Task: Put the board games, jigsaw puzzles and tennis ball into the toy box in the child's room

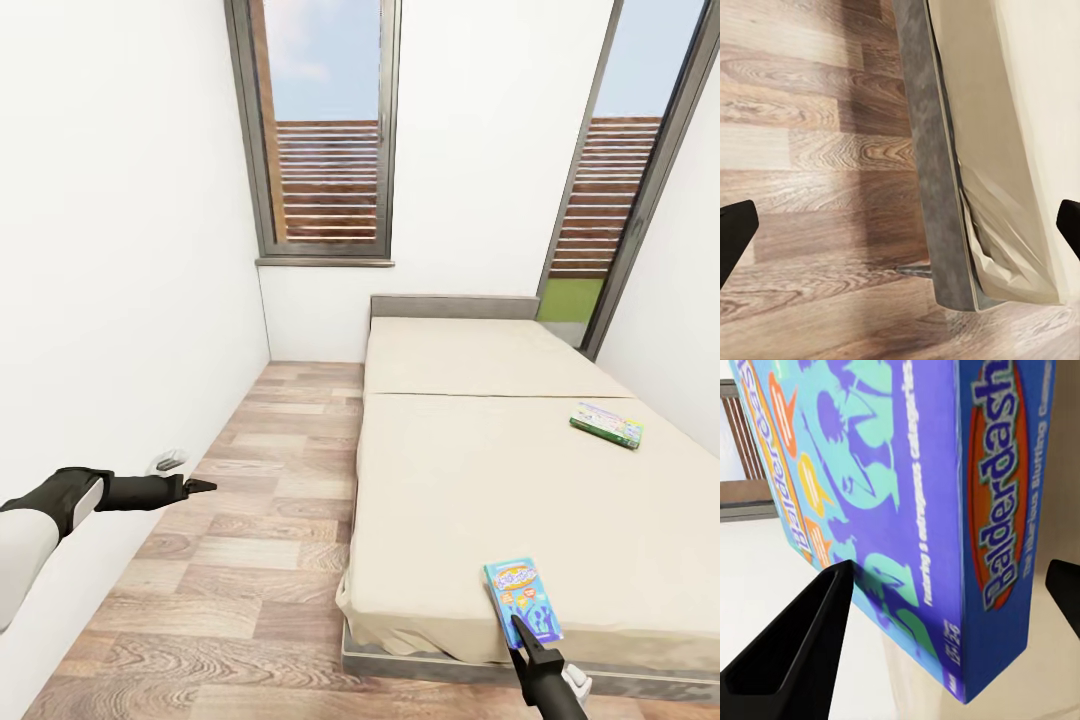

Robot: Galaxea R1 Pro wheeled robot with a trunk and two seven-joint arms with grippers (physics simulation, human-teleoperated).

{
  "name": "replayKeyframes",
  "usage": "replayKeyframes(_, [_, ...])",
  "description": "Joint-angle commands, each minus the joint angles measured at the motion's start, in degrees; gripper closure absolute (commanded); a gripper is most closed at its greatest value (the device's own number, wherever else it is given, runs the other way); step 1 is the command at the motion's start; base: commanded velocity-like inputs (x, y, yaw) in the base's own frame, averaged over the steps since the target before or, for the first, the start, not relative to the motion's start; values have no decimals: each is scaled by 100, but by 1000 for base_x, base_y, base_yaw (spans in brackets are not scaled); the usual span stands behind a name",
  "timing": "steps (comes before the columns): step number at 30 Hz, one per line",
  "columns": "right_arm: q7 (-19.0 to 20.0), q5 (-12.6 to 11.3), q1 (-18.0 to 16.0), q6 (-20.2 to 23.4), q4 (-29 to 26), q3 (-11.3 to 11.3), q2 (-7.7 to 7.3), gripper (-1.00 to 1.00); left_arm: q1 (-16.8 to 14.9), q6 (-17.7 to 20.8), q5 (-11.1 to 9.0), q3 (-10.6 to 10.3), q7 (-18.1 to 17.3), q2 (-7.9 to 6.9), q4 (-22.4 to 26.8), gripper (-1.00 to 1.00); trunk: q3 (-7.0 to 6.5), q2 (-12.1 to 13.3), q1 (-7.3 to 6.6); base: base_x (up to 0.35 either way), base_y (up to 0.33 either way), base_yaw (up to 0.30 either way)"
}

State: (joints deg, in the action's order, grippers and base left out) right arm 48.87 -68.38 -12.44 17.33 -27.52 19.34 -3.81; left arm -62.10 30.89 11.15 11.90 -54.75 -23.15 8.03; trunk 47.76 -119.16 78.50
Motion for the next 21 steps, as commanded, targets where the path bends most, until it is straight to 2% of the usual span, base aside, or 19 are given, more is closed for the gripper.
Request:
replayKeyframes(1, [0,-18,-30,42,10,-18,3,100,-4,43,54,50,-24,3,5,-100,4,-2,0,0,0,0])
replayKeyframes(5, [0,-15,-30,41,10,-18,3,100,-4,42,54,49,-26,3,3,-100,4,-2,0,0,0,0])
replayKeyframes(8, [0,-12,-30,38,10,-18,3,100,-4,47,54,49,-26,3,5,-100,-50,118,-66,0,0,0])
replayKeyframes(21, [0,-17,-32,34,10,-18,3,100,-4,48,54,58,-27,1,5,-100,-50,118,-66,0,0,0])
